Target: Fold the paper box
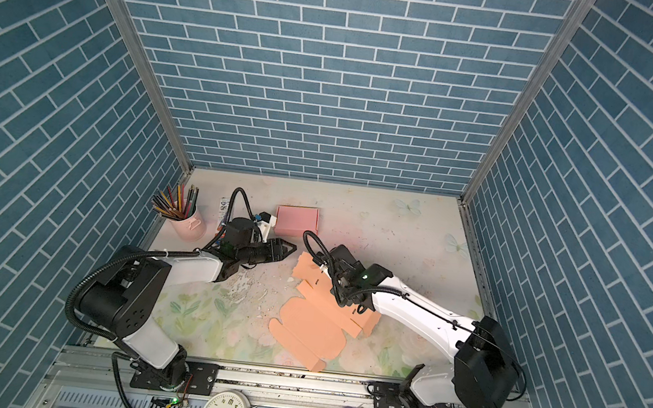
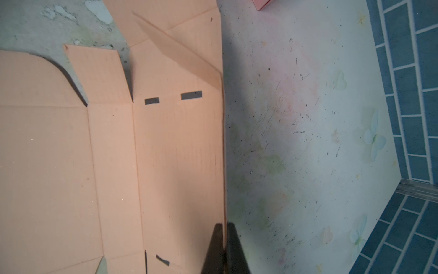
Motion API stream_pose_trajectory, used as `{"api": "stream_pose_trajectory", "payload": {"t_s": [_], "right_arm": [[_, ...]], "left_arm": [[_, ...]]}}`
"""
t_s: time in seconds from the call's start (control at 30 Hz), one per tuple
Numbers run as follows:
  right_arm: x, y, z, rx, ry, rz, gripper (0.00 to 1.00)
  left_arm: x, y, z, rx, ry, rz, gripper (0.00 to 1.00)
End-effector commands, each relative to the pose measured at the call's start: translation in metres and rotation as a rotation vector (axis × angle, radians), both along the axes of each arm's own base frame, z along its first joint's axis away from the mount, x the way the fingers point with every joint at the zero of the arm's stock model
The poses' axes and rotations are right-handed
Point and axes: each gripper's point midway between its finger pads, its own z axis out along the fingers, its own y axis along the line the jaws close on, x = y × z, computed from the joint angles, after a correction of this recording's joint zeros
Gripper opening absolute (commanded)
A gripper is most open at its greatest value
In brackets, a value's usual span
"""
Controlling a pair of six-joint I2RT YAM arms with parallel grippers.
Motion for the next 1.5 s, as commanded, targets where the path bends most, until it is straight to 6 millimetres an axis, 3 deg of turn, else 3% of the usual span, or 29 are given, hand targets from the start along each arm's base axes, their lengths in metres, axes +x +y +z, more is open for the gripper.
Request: {"api": "stream_pose_trajectory", "payload": {"t_s": [0.0, 0.3, 0.63, 0.97, 1.17, 1.47], "right_arm": [[0.009, 0.010, 0.014, -0.010, -0.058, 0.046, 0.00], [0.012, 0.015, 0.015, -0.039, -0.083, 0.068, 0.00], [0.009, 0.013, 0.015, -0.073, -0.099, 0.086, 0.00], [0.012, 0.015, 0.013, -0.113, -0.130, 0.099, 0.00], [0.013, 0.018, 0.018, -0.103, -0.152, 0.113, 0.00], [0.013, 0.020, 0.016, -0.128, -0.174, 0.130, 0.00]], "left_arm": [[-0.004, -0.008, 0.004, -0.012, -0.031, -0.039, 0.52], [-0.015, -0.007, 0.000, -0.012, -0.025, -0.052, 0.52], [-0.002, 0.016, 0.002, -0.036, -0.042, 0.020, 0.51], [-0.008, 0.004, -0.025, -0.022, 0.028, -0.029, 0.51], [-0.021, -0.013, -0.021, -0.015, 0.014, -0.091, 0.51], [-0.042, -0.021, -0.015, -0.020, 0.015, -0.129, 0.51]]}}
